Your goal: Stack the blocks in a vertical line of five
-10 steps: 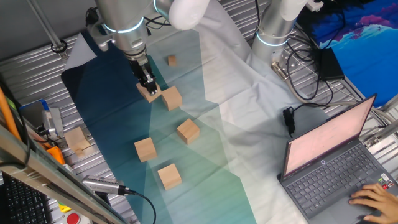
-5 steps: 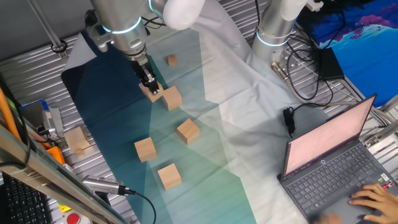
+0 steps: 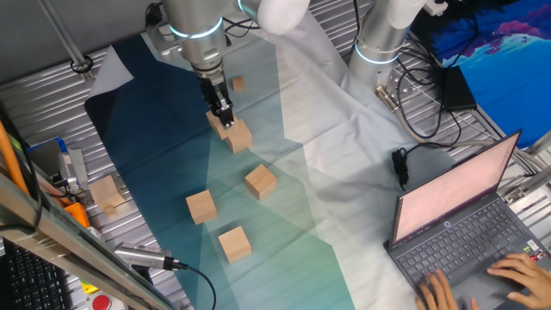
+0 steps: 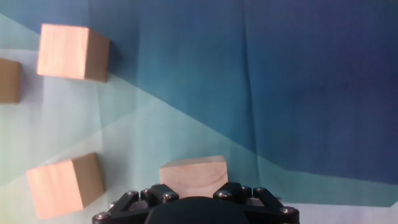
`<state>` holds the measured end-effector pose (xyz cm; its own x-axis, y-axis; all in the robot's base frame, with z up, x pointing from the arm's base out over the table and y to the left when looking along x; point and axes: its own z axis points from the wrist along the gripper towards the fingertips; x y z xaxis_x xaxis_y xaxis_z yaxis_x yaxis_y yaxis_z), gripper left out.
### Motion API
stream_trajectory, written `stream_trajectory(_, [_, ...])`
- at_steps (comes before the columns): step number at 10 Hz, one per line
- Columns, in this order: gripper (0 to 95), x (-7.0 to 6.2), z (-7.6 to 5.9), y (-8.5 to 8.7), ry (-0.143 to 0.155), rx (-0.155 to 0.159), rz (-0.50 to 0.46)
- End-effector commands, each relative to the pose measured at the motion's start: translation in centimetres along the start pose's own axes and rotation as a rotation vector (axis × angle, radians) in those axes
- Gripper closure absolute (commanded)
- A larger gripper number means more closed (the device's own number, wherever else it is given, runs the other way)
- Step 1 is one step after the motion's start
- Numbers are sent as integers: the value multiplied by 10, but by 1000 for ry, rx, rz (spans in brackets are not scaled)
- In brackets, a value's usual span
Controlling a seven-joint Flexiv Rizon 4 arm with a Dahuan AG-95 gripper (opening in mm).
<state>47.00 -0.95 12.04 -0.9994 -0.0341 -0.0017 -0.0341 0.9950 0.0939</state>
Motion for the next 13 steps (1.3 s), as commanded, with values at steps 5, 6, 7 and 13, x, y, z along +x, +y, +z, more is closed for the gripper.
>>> stream_trajectory(5, [950, 15, 4, 9, -29, -1, 25])
stream_trajectory(6, [950, 15, 4, 9, -33, 0, 27])
stream_trajectory(7, [950, 15, 5, 9, -39, 1, 29])
stream_trajectory(13, [950, 18, 10, 14, -80, 0, 31])
